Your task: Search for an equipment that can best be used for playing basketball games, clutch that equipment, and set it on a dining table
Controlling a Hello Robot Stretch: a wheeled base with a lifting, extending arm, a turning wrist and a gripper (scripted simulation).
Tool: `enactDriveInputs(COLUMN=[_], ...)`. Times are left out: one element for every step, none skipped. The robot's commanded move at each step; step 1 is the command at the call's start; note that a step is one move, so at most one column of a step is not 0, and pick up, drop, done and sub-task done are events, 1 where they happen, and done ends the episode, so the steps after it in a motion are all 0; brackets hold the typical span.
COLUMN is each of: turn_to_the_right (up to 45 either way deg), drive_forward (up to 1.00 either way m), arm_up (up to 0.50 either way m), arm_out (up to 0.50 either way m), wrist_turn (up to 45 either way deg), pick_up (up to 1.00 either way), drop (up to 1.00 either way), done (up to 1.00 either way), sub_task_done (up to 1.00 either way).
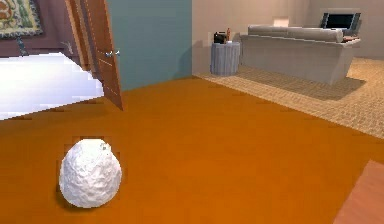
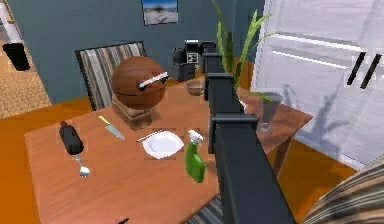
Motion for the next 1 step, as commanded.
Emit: enactDriveInputs(turn_to_the_right=[0.0], drive_forward=[0.00], arm_up=[0.00], arm_out=[0.00], wrist_turn=[39.0], pick_up=[0.00], drop=[0.00], done=[0.00], sub_task_done=[0.00])
